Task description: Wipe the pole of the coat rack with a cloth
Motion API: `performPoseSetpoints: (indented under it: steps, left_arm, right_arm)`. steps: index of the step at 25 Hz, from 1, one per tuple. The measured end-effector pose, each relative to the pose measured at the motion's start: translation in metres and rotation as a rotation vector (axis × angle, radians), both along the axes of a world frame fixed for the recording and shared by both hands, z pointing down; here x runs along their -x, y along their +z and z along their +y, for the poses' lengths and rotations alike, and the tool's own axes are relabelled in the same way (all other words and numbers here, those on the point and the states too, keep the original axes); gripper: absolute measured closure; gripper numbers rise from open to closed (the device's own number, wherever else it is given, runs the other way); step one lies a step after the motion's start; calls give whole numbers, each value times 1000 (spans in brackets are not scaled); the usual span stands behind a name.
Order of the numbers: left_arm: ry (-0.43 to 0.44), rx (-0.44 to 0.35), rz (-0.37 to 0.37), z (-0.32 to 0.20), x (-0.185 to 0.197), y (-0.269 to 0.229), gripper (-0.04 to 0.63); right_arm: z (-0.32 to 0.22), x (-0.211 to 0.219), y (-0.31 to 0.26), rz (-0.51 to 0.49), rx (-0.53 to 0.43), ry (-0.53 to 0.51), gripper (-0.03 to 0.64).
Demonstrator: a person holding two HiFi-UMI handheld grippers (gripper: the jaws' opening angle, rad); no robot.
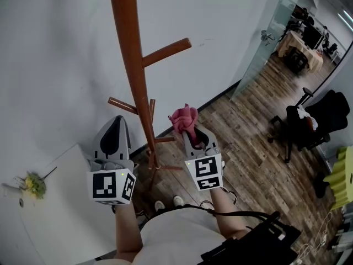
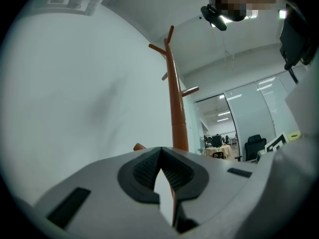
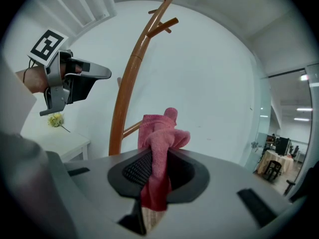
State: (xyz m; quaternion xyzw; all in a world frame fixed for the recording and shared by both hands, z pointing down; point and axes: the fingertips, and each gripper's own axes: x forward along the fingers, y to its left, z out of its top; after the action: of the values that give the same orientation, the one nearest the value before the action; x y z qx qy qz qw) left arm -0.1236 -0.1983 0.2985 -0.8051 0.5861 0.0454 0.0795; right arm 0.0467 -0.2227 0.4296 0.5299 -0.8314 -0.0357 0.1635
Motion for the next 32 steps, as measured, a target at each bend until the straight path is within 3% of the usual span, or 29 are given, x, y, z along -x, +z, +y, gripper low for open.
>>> performPoseSetpoints:
  steps: [15, 32]
  left_arm:
    - [-25, 13, 1, 5, 10, 5, 583]
    - [-80, 44, 10, 19, 31, 18, 583]
  right_arm:
    - [13, 25, -64, -72, -147, -73, 535]
    - [27, 74, -36, -31, -82, -215, 535]
